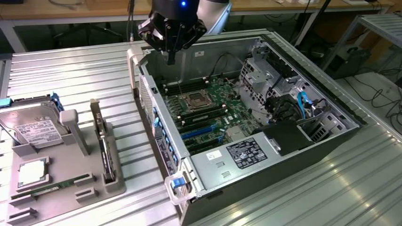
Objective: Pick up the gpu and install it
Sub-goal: 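Reach for the gpu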
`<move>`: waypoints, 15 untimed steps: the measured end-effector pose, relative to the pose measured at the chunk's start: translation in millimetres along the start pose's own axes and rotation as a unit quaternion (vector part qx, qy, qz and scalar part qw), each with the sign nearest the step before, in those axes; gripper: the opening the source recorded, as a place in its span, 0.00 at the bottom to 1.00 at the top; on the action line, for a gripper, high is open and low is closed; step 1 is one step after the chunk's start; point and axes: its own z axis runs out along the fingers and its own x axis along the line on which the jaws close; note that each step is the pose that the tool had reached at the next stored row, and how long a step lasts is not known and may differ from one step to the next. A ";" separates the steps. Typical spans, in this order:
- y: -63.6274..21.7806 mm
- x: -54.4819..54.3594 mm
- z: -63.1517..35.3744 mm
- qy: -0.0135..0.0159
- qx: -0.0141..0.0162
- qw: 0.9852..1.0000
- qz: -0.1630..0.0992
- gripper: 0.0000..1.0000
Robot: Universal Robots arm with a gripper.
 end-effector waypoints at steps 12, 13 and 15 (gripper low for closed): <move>-0.4 4.9 -0.1 0.000 0.000 1.000 0.000 0.11; -0.4 5.2 -0.2 0.000 0.000 1.000 0.000 0.11; -0.5 6.0 -0.2 0.000 0.000 1.000 0.000 0.11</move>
